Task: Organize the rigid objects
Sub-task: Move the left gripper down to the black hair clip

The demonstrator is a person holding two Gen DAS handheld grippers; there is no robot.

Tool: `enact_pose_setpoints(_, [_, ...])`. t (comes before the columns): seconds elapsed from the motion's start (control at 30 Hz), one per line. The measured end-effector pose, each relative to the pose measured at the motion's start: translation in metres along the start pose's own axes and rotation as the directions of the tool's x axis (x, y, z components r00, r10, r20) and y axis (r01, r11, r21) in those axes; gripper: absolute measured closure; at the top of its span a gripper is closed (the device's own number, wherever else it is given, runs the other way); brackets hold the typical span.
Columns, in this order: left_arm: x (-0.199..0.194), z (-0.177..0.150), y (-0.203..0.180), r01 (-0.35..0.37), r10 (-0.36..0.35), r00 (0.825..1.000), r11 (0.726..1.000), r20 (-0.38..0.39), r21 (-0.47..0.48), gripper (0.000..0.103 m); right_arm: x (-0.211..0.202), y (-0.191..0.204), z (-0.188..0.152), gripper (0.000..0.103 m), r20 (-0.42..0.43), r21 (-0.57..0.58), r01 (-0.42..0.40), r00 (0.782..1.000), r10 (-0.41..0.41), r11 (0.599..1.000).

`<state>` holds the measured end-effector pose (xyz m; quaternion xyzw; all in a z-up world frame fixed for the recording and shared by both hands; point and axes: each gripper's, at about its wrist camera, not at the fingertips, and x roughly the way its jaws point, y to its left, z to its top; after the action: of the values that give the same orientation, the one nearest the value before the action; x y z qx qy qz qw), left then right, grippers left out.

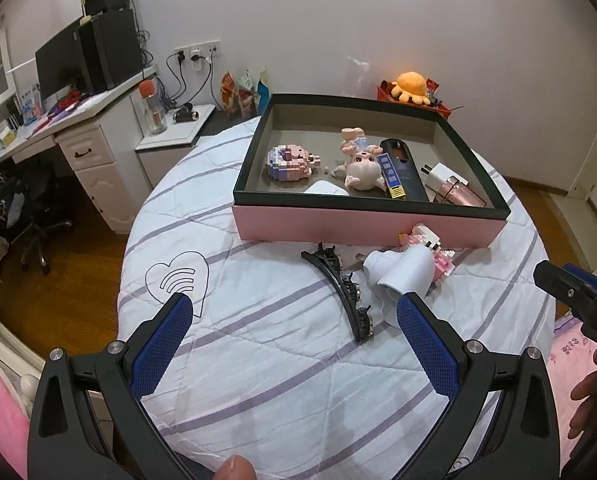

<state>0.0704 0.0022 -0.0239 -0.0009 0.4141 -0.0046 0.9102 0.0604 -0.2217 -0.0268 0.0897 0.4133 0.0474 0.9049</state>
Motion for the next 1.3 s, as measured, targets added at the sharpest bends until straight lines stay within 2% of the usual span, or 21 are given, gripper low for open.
enact_pose_setpoints(0.3, [0.023,-0.011,0.0,-0.003,0.003,0.997,1.0,-0.074,-0.005,0.0,0.004,0.001,-0.002,0.017,-0.01,-0.004,-0.002,1.0,0.002,1.0])
enact_pose_setpoints(0.53, [0.039,-0.011,-0.007,-0.001,0.003,0.995,1.0,-0.1,0.013,0.0,0.013,-0.005,0.0,0.017,-0.025,0.008,0.006,1.0,-0.006,1.0])
enact_pose_setpoints(0.87, [0.078,-0.008,-0.014,-0.033,0.038,0.988,0.999,-0.151,0.035,0.0,0.027,-0.009,0.005,0.017,-0.051,0.011,0.01,0.999,-0.01,1.0])
enact_pose_setpoints(1.03, [0.093,-0.01,-0.011,-0.017,0.019,0.986,1.0,-0.168,0.015,0.005,0.034,-0.012,0.007,0.017,-0.062,0.014,0.015,0.998,-0.015,1.0])
enact_pose_setpoints(1.13, [0.094,-0.006,-0.009,-0.022,0.024,0.988,1.0,-0.151,0.017,0.014,0.037,-0.013,0.008,0.017,-0.07,0.016,0.018,0.997,-0.017,1.0])
enact_pose_setpoints(1.23, [0.094,-0.002,-0.007,-0.025,0.027,0.99,1.0,-0.136,0.016,0.033,0.04,-0.011,0.009,0.017,-0.075,0.015,0.018,0.997,-0.017,1.0])
enact_pose_setpoints(1.27, [0.094,0.0,-0.005,-0.022,0.024,0.991,1.0,-0.134,0.013,0.047,0.04,-0.011,0.009,0.017,-0.075,0.012,0.017,0.997,-0.016,1.0])
enact_pose_setpoints(1.3, [0.093,0.001,-0.004,-0.024,0.026,0.991,1.0,-0.132,0.011,0.065,0.04,-0.01,0.009,0.017,-0.075,0.01,0.017,0.997,-0.016,1.0])
